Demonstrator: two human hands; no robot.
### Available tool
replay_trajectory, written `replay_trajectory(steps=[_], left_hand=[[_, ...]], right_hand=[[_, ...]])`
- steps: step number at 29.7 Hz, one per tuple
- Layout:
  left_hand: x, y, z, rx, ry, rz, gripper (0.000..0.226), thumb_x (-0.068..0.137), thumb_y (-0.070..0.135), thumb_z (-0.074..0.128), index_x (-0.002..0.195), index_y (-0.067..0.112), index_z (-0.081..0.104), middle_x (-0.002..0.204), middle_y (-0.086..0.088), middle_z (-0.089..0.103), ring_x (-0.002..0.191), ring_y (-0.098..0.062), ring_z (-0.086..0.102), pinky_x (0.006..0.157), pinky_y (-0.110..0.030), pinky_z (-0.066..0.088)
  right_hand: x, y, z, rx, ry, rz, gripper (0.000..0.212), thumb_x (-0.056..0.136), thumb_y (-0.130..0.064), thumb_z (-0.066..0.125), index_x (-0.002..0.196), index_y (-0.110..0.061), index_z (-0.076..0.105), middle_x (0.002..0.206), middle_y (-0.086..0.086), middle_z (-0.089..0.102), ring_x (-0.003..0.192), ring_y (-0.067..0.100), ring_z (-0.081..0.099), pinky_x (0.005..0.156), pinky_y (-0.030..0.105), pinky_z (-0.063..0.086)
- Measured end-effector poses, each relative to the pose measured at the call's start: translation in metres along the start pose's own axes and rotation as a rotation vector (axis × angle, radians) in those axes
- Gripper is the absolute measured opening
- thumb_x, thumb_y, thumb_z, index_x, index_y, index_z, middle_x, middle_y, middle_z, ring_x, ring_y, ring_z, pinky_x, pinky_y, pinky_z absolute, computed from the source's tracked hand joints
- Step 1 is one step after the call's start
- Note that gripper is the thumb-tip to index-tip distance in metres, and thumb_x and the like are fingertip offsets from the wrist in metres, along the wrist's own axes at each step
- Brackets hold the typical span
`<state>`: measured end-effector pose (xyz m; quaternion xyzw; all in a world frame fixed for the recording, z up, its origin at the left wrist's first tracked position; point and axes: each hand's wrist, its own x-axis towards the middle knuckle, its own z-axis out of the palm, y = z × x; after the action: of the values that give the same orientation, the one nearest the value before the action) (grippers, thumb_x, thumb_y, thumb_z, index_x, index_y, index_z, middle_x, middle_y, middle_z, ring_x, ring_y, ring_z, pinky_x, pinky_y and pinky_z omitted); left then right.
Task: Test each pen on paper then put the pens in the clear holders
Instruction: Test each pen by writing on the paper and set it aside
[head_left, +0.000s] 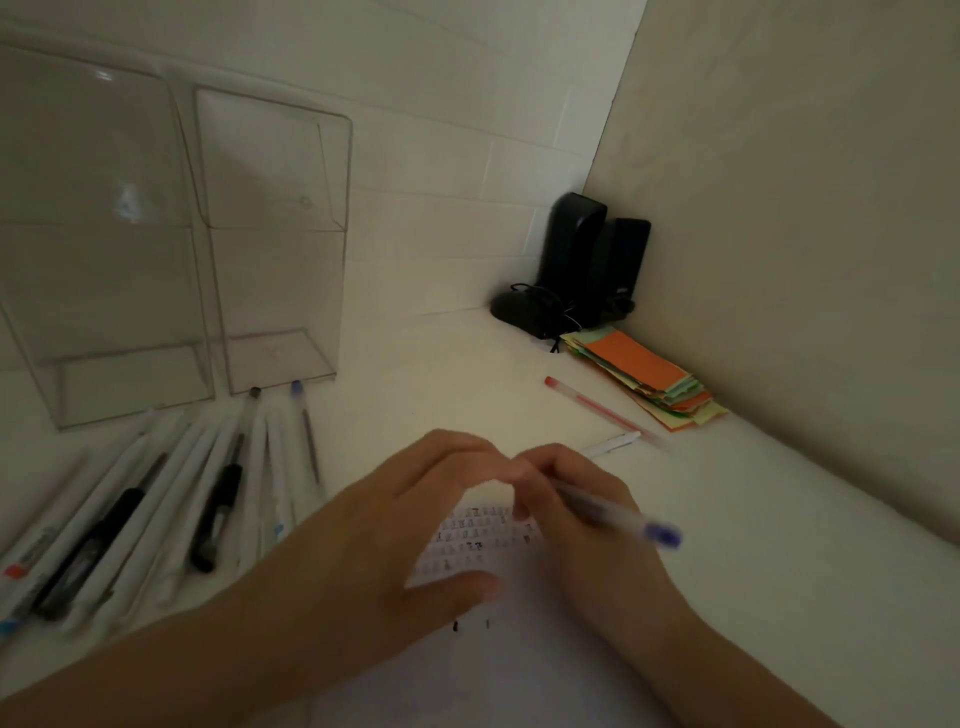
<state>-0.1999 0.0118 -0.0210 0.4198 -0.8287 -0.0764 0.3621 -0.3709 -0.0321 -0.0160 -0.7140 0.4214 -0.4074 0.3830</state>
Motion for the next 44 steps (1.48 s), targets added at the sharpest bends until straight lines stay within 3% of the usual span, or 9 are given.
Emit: replay_trajectory(steps=[5, 10, 18, 27, 31, 33, 35, 38, 44], left_hand=[[-0.006, -0.008, 0.015, 0.07, -0.029, -0.059, 0.043, 0.091, 0.054, 0.027, 0.124, 0.029, 0.039, 0.108, 0.011, 0.061, 0.091, -0.001, 0.054, 0.082, -0.019, 0.038], [-0.006, -0.003, 0.011, 0.171, -0.033, -0.041, 0.037, 0.097, 0.042, 0.014, 0.089, 0.024, 0.045, 0.073, 0.011, 0.056, 0.061, -0.003, 0.047, 0.058, -0.019, 0.038], [-0.009, -0.007, 0.003, 0.095, -0.149, -0.027, 0.029, 0.089, 0.053, 0.02, 0.084, 0.033, 0.04, 0.059, 0.018, 0.044, 0.049, -0.002, 0.042, 0.045, -0.01, 0.03], [-0.007, -0.004, 0.0, 0.087, -0.12, -0.051, 0.03, 0.088, 0.053, 0.029, 0.088, 0.032, 0.05, 0.048, 0.015, 0.038, 0.045, -0.005, 0.043, 0.042, -0.01, 0.03], [-0.008, -0.006, 0.0, -0.027, -0.009, -0.244, 0.032, 0.075, 0.071, 0.037, 0.09, 0.044, 0.036, 0.07, 0.028, 0.051, 0.055, 0.002, 0.048, 0.054, -0.011, 0.039], [-0.008, -0.012, -0.002, -0.053, 0.066, -0.336, 0.021, 0.079, 0.056, 0.044, 0.089, 0.038, 0.041, 0.07, 0.019, 0.052, 0.053, -0.001, 0.048, 0.052, -0.012, 0.041], [-0.007, -0.019, -0.006, -0.071, 0.102, -0.393, 0.005, 0.086, 0.033, 0.05, 0.086, 0.033, 0.045, 0.069, 0.004, 0.052, 0.051, -0.004, 0.048, 0.046, -0.014, 0.043], [-0.008, -0.02, -0.005, 0.009, 0.035, -0.394, 0.006, 0.086, 0.029, 0.048, 0.084, 0.034, 0.047, 0.058, 0.002, 0.052, 0.057, -0.001, 0.052, 0.05, -0.015, 0.042], [-0.01, -0.018, 0.001, 0.265, -0.133, -0.345, 0.005, 0.088, 0.041, 0.04, 0.085, 0.039, 0.044, 0.064, 0.017, 0.047, 0.065, 0.0, 0.049, 0.054, -0.013, 0.032]], right_hand=[[-0.001, -0.005, -0.004, 0.476, -0.243, 0.145, 0.019, 0.083, -0.026, 0.053, 0.071, -0.016, 0.062, 0.051, 0.003, 0.056, 0.046, 0.012, 0.045, 0.044, 0.016, 0.037], [-0.006, -0.006, 0.001, 0.414, -0.317, 0.071, 0.021, 0.078, -0.019, 0.065, 0.066, -0.013, 0.049, 0.048, 0.0, 0.057, 0.043, 0.009, 0.047, 0.045, 0.016, 0.039], [-0.005, -0.003, 0.001, 0.487, -0.469, 0.068, 0.012, 0.075, -0.022, 0.063, 0.067, -0.02, 0.053, 0.054, 0.002, 0.057, 0.047, 0.011, 0.047, 0.047, 0.017, 0.039], [-0.003, -0.003, 0.0, 0.52, -0.473, 0.041, 0.014, 0.077, -0.02, 0.06, 0.065, -0.021, 0.053, 0.053, 0.006, 0.053, 0.045, 0.011, 0.044, 0.045, 0.019, 0.036], [0.002, -0.003, -0.008, 0.646, -0.363, 0.103, 0.008, 0.077, -0.019, 0.055, 0.07, -0.015, 0.053, 0.048, 0.003, 0.055, 0.041, 0.012, 0.039, 0.043, 0.021, 0.031], [0.005, -0.001, -0.013, 0.701, -0.236, 0.152, 0.011, 0.077, -0.017, 0.051, 0.073, -0.01, 0.057, 0.049, 0.008, 0.057, 0.039, 0.014, 0.036, 0.041, 0.021, 0.032], [0.007, 0.001, -0.015, 0.559, -0.109, 0.222, 0.03, 0.088, -0.024, 0.047, 0.063, -0.01, 0.058, 0.047, 0.006, 0.054, 0.039, 0.013, 0.035, 0.041, 0.022, 0.033], [0.007, 0.0, -0.012, 0.269, -0.036, 0.309, 0.044, 0.088, -0.045, 0.046, 0.06, -0.012, 0.056, 0.043, 0.004, 0.047, 0.038, 0.013, 0.036, 0.038, 0.02, 0.033], [0.007, 0.003, -0.004, -0.013, -0.114, 0.182, 0.025, 0.075, -0.04, 0.064, 0.064, -0.017, 0.059, 0.051, -0.005, 0.059, 0.048, 0.007, 0.049, 0.05, 0.018, 0.043]])
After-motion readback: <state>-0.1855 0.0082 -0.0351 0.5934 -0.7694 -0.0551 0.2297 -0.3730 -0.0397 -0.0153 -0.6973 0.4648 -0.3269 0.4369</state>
